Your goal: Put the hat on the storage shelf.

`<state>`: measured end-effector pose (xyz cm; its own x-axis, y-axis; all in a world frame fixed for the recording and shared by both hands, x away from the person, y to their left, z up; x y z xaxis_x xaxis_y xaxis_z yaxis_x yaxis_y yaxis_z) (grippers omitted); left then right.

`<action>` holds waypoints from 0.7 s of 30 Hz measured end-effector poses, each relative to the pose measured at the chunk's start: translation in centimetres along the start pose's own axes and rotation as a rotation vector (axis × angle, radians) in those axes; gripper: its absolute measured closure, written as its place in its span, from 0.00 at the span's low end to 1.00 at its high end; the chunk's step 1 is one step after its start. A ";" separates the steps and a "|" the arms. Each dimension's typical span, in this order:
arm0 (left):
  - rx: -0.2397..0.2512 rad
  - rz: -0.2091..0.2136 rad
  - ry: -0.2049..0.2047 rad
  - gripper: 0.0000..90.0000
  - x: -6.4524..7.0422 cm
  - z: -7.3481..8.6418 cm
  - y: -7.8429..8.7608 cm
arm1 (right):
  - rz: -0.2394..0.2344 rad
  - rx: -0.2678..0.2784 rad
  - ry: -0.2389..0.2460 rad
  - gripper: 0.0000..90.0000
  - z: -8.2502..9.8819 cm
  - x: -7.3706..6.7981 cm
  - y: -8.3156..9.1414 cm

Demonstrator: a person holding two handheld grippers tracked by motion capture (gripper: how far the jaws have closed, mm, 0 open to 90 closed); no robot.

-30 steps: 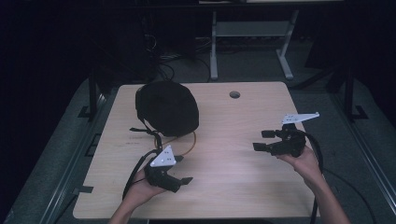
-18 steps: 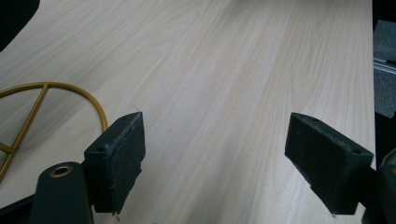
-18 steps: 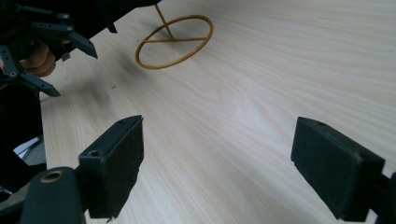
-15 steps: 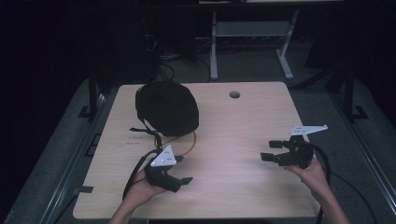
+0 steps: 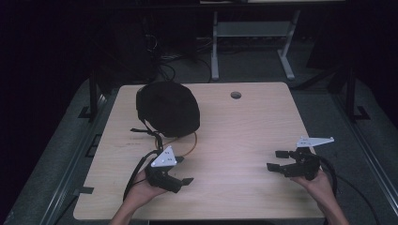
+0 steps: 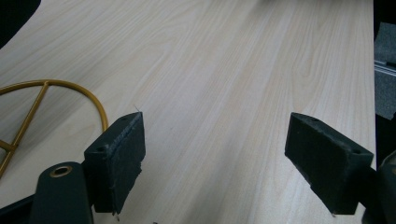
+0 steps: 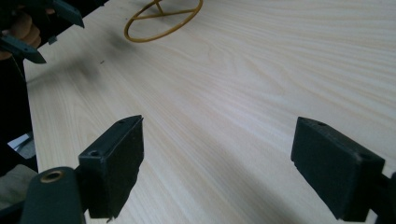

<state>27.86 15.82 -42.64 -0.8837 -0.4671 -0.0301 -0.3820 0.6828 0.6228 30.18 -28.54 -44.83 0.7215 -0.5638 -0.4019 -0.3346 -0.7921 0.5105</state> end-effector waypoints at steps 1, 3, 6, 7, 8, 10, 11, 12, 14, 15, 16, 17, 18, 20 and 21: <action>0.000 0.001 0.000 0.22 0.0 0.0 0.0 | 0.003 -0.001 0.008 0.18 0.2 0.0 0.0; -0.002 0.001 0.000 0.22 0.0 0.0 0.0 | 0.005 0.001 0.006 0.18 0.6 0.0 0.1; 0.001 0.002 0.003 0.22 0.0 0.0 0.0 | 0.013 0.001 0.000 0.18 1.3 0.0 0.2; 0.000 0.002 0.004 0.22 0.0 0.0 0.0 | 0.014 -0.001 0.002 0.18 1.5 -0.1 0.3; 0.000 0.002 0.005 0.22 0.0 0.1 -0.1 | 0.013 0.001 0.002 0.18 1.7 -0.2 0.3; -0.003 0.003 0.006 0.22 0.0 0.1 -0.1 | 0.018 -0.001 0.003 0.18 2.1 -0.3 0.3; -0.004 0.003 0.005 0.22 0.0 0.1 -0.1 | 0.015 0.000 -0.002 0.18 2.4 -0.3 0.4; -0.004 0.003 0.005 0.22 0.0 0.1 -0.1 | 0.016 0.000 -0.004 0.18 2.6 -0.4 0.4; -0.004 0.004 0.006 0.22 0.0 0.1 -0.1 | 0.019 -0.004 -0.004 0.18 3.1 -0.7 0.3; -0.003 0.003 0.007 0.22 0.0 0.1 -0.2 | 0.023 -0.003 0.007 0.18 3.4 -0.7 0.3; -0.004 0.003 0.005 0.22 0.0 0.1 -0.2 | 0.023 -0.004 0.005 0.18 3.6 -0.9 0.3; -0.004 0.003 0.007 0.22 0.0 0.1 -0.2 | 0.023 -0.005 0.010 0.18 3.9 -1.1 0.3; -0.005 0.005 0.007 0.22 0.0 0.1 -0.2 | 0.028 -0.004 0.015 0.18 4.1 -1.3 0.3; -0.007 0.009 0.013 0.22 0.1 0.0 -0.3 | 0.036 -0.010 0.024 0.18 4.5 -1.8 0.4; -0.007 0.009 0.009 0.22 0.1 0.0 -0.3 | 0.041 -0.011 0.032 0.18 4.7 -2.0 0.4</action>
<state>27.87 15.58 -42.79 -0.8845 -0.4662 -0.0171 -0.3720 0.6828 0.6288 25.76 -28.84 -47.38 0.7266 -0.5879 -0.3556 -0.3581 -0.7658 0.5342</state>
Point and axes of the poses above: each handheld gripper's, and its own axes: y roughly backward along the jaws, z roughly out of its underside, x roughly to its right, the point moved 1 cm from there along -y, roughly forward along the jaws, and after that the axes turned 4 degrees about -z, right-handed, at the moved point
